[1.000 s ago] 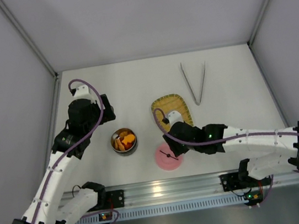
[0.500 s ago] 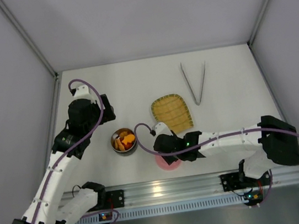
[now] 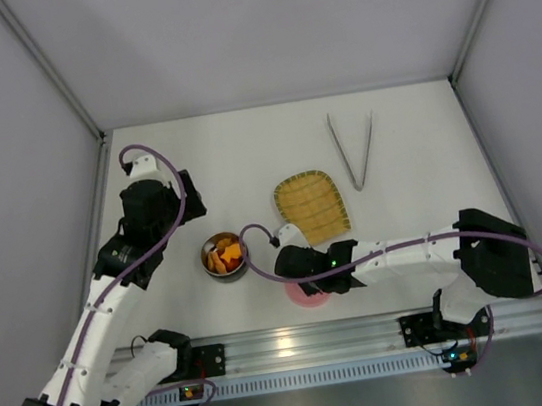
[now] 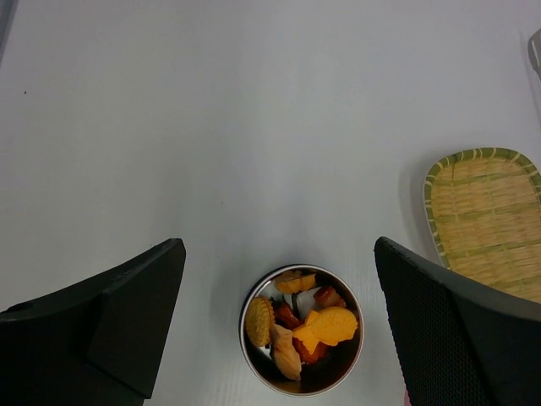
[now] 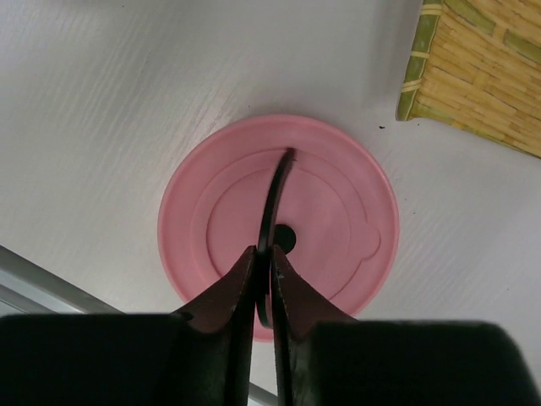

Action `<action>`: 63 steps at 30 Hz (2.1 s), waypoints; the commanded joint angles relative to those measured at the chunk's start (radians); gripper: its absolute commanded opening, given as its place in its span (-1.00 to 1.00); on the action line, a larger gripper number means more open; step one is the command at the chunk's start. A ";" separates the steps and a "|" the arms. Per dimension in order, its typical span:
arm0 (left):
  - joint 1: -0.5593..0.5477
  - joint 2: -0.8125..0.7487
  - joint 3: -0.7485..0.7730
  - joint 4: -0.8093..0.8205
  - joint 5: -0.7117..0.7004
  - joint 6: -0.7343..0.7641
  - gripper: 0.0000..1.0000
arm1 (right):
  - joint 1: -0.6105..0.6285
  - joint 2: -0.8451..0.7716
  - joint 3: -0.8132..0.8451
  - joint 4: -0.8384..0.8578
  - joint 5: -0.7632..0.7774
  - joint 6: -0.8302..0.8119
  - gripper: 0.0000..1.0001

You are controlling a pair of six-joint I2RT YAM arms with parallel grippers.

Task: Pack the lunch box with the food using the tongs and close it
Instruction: Pick up the box lid from the center of the board, then close the box lid on the packing box.

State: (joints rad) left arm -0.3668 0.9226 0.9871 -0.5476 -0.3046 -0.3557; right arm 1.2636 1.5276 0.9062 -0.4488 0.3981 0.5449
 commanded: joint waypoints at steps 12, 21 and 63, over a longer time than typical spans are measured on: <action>0.029 -0.139 0.039 0.020 -0.174 -0.103 0.97 | 0.019 -0.028 0.270 -0.043 0.057 0.012 -1.00; 0.029 -0.229 0.133 0.021 -0.214 -0.149 0.97 | -0.035 0.268 0.746 -0.166 0.047 -0.042 -1.00; 0.029 -0.332 0.219 0.021 -0.241 -0.140 0.97 | 0.011 0.706 1.163 -0.338 0.102 -0.172 -1.00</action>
State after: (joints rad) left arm -0.3412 0.5892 1.1824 -0.5495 -0.5434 -0.4919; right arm 1.2541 2.2196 2.0624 -0.7734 0.4965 0.3836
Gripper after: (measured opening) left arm 0.985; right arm 0.017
